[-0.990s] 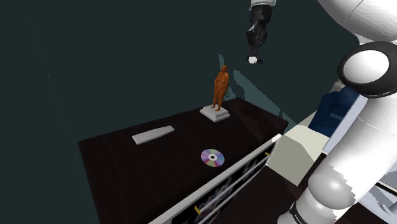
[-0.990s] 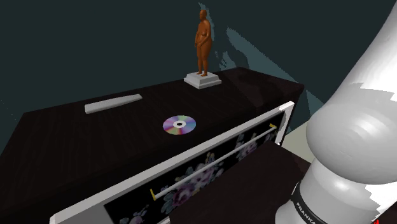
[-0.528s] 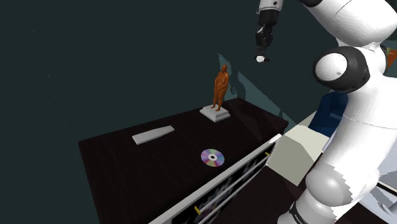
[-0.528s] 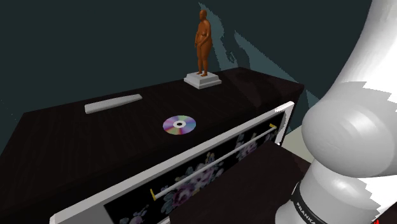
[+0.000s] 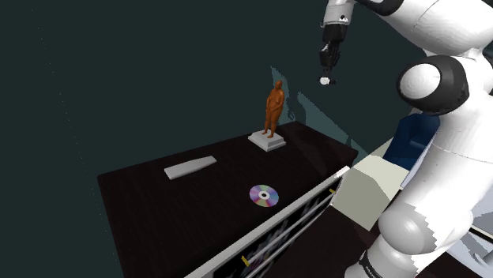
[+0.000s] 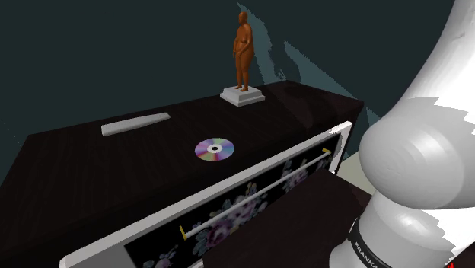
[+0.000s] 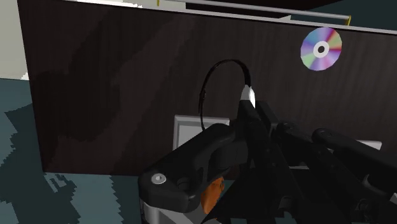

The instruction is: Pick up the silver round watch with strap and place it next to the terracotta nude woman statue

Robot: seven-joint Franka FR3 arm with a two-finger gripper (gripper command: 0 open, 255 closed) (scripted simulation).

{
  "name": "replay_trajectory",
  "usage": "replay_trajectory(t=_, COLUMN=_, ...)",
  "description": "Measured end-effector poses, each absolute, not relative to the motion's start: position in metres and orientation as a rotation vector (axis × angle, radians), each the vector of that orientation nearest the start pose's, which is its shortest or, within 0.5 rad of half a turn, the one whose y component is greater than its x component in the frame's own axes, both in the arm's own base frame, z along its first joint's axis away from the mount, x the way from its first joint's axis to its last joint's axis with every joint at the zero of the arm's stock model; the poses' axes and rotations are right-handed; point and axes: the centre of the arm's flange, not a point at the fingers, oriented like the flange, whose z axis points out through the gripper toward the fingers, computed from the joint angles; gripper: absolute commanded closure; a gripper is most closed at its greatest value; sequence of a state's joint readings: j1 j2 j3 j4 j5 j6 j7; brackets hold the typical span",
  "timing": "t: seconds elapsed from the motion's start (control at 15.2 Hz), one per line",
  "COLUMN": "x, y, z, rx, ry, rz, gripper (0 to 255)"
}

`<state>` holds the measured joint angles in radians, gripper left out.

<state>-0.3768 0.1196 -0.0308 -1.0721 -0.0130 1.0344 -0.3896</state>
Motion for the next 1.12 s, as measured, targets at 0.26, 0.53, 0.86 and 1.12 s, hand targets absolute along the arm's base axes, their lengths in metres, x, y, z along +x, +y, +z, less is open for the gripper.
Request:
replay_trajectory(t=0.26, x=0.474, y=-0.206, z=0.714, rx=-3.086, ry=0.036, rz=0.233, gripper=255)
replay_trajectory(t=0.53, x=0.473, y=-0.207, z=0.693, rx=-3.086, ry=0.036, rz=0.233, gripper=255)
replay_trajectory(t=0.86, x=0.474, y=-0.205, z=0.668, rx=-3.086, ry=0.036, rz=0.233, gripper=255)
replay_trajectory(t=1.12, x=0.473, y=-0.205, z=0.646, rx=-3.086, ry=0.037, rz=0.233, gripper=255)
